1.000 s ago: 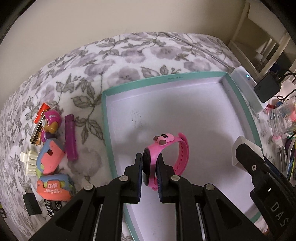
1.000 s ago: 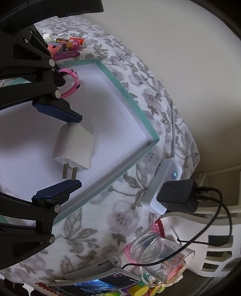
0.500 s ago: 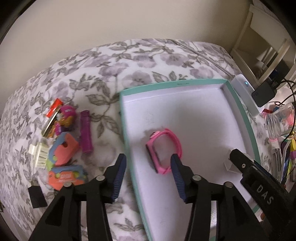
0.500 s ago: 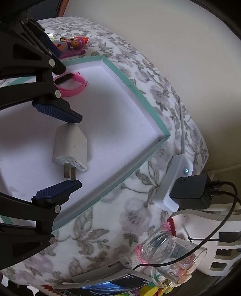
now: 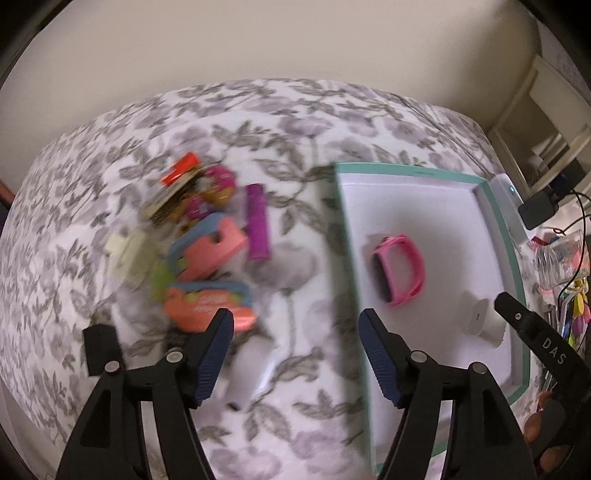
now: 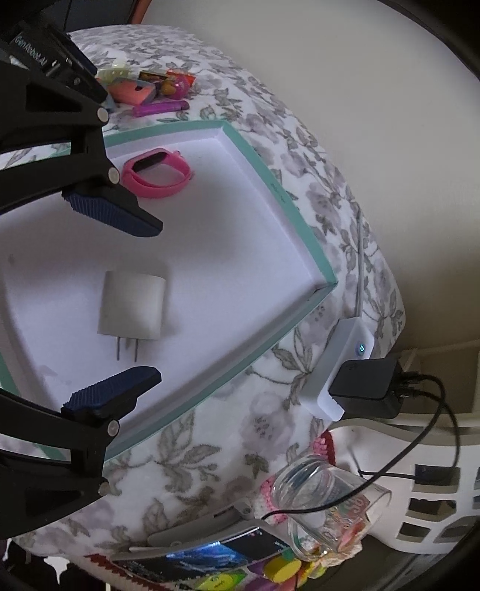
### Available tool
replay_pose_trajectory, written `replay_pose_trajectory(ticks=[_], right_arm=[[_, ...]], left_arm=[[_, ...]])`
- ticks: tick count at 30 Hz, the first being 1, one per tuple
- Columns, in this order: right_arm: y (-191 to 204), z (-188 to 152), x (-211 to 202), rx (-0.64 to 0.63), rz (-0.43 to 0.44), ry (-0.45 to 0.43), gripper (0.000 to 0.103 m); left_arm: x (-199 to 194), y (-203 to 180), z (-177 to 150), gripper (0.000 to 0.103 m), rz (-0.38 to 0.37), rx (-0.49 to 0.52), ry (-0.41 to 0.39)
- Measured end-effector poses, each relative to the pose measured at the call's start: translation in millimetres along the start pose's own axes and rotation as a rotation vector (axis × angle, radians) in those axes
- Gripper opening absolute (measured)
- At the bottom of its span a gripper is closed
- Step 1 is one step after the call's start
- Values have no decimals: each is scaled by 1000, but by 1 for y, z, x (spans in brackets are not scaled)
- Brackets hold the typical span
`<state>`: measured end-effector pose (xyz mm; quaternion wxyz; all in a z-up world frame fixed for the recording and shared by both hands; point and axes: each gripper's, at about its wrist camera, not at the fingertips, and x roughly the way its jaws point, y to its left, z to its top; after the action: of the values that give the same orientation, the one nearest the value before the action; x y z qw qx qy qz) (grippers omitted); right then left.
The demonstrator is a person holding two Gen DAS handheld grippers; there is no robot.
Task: Organize rigid objects
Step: 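Move both tools back over the pile of objects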
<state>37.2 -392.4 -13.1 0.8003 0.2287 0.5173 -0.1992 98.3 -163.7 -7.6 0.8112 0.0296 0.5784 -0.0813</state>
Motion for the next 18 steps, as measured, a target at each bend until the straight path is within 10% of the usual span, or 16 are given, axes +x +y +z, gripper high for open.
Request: replay_pose_trajectory(ticks=[18], right_arm=[[81, -47, -17, -230, 95, 13, 89]], left_arm=[[-20, 133, -53, 90, 67, -230, -52]])
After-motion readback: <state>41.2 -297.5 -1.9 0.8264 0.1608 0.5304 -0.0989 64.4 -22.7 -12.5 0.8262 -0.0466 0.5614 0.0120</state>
